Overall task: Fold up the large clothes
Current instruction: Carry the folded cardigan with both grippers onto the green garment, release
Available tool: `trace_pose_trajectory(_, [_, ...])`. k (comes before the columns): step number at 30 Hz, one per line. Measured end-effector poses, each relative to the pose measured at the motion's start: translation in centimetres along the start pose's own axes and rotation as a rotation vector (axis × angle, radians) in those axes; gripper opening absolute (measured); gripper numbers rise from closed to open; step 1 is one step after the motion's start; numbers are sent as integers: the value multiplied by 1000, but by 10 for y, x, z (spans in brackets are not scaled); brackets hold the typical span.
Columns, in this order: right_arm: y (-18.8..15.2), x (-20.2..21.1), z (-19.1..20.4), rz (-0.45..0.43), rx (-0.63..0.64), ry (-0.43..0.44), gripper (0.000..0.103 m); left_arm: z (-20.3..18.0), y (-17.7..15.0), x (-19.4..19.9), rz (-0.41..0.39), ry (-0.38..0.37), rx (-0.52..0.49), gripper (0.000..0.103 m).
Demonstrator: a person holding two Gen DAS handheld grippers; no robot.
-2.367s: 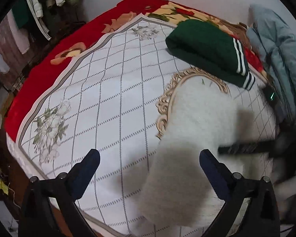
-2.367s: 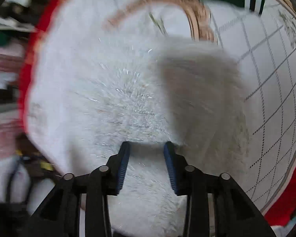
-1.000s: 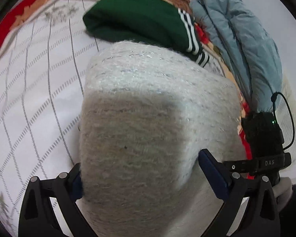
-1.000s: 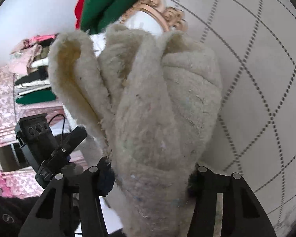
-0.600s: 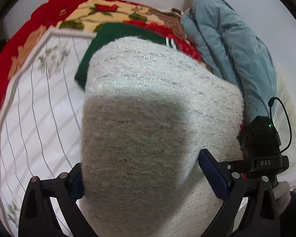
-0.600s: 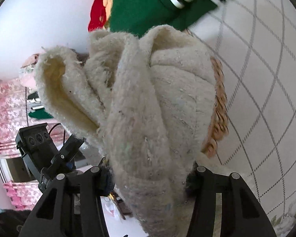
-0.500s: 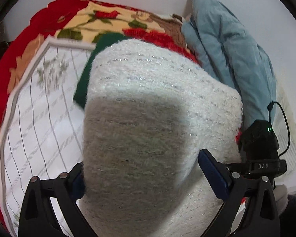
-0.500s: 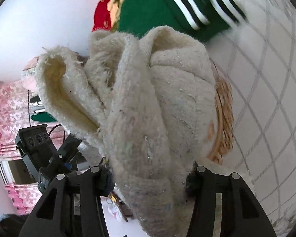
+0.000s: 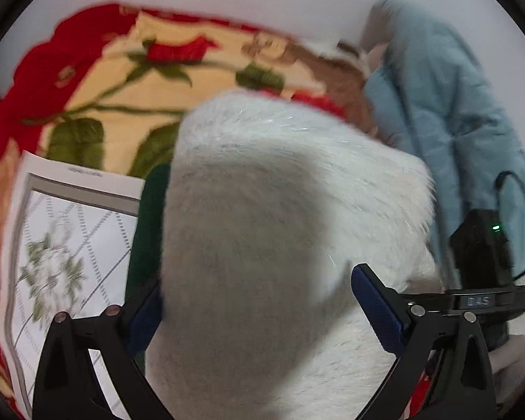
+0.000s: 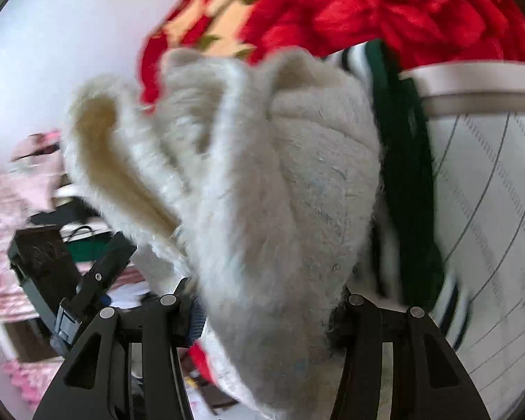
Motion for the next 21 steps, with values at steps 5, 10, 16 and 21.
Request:
trace_pose_trajectory(5, [18,-18,-9,14,-13,-99,61,1,-1,-24,27,48,-82,99])
trace_pose_trajectory(10, [-5,1,-19,-47,141,-341,87,10,-8,8,-13,89,-79,100])
trace_pose_trajectory(16, [-60,51,8,-251,292,-639,103,31,-27,68,-136,311,-84,101])
trace_pose_trajectory(21, [-125,87,30,-336,313,-749,103,28,-58,125,-179,377,-73,102])
Point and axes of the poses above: each gripper's, at about its wrist camera, not at the fingertips, and x roughly against the way its jaws point, z to its left, y to its top, the point moved 9 cm from there along -x, roughly the way its jaws point, and after that the axes turned 12 degrees about y, right-handed, at the moved point
